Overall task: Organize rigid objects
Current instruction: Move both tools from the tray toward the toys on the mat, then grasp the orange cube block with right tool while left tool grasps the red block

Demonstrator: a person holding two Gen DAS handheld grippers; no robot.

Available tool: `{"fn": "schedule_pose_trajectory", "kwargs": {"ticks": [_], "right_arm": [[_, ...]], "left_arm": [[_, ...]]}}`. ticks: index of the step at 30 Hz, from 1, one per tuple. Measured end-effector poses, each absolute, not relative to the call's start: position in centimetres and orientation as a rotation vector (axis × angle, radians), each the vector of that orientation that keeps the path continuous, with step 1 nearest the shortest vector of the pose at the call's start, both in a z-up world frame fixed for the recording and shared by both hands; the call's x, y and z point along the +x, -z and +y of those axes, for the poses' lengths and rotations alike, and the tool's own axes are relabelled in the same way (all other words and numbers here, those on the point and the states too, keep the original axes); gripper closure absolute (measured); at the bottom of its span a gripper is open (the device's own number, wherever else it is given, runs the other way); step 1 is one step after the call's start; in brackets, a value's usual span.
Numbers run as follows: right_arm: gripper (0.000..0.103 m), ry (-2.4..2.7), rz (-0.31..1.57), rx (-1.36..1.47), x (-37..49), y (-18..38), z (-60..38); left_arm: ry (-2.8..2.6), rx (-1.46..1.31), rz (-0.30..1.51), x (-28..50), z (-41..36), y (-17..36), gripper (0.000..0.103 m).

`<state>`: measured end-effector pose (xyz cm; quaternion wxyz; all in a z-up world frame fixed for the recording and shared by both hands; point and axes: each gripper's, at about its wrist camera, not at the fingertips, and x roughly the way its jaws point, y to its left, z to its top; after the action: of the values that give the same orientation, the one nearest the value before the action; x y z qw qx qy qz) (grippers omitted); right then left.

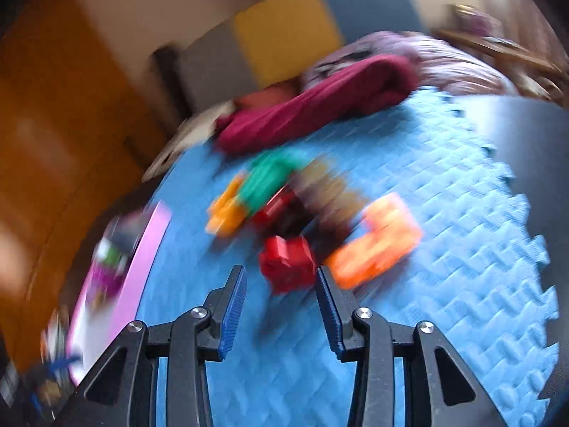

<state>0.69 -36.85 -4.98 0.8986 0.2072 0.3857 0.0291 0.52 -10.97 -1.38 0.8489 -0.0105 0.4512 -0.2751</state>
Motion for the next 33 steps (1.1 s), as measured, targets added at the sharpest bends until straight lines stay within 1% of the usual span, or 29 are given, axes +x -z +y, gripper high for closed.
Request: {"fn": "schedule_pose_trajectory", "kwargs": {"ticks": [4,7,9,10,23,25,26,33], "right_arm": [[0.061,-0.003,0.742,0.416,-1.1,4.4,-37.4],[0.050,0.159,0.718,0.391,-1.0,4.0,-39.9],[0.028,0.224,0.733,0.356,-0.3,4.1,-41.2],[0.025,0.234,0.740,0.346,0.0,4.1,-41.5],[0.026,0.277,0.874,0.245,4.7,6.8,-41.5],[0.033,0.253,0.858,0.258,4.3,6.6,-41.7],[0.040,0.242,0.861,0.260,4.2,6.7,-41.7],[0.040,0.262,0.867,0.270,1.3,6.6,-42.0]], "left_arm": [[0.579,-0.015,0.950,0.4,-11.3,1.5,0.006],[0.578,-0.022,0.957,0.4,-11.4,1.6,0.006],[0.575,-0.024,0.956,0.4,-11.4,1.7,0.006],[0.575,-0.024,0.957,0.4,-11.5,1.7,0.006],[0.561,-0.017,0.963,0.7,-11.8,1.7,0.006],[0.561,-0.014,0.964,0.7,-12.0,1.8,0.006],[0.563,-0.013,0.964,0.7,-12.1,1.8,0.006],[0.591,0.003,0.959,0.9,-13.9,1.6,0.006]]}}
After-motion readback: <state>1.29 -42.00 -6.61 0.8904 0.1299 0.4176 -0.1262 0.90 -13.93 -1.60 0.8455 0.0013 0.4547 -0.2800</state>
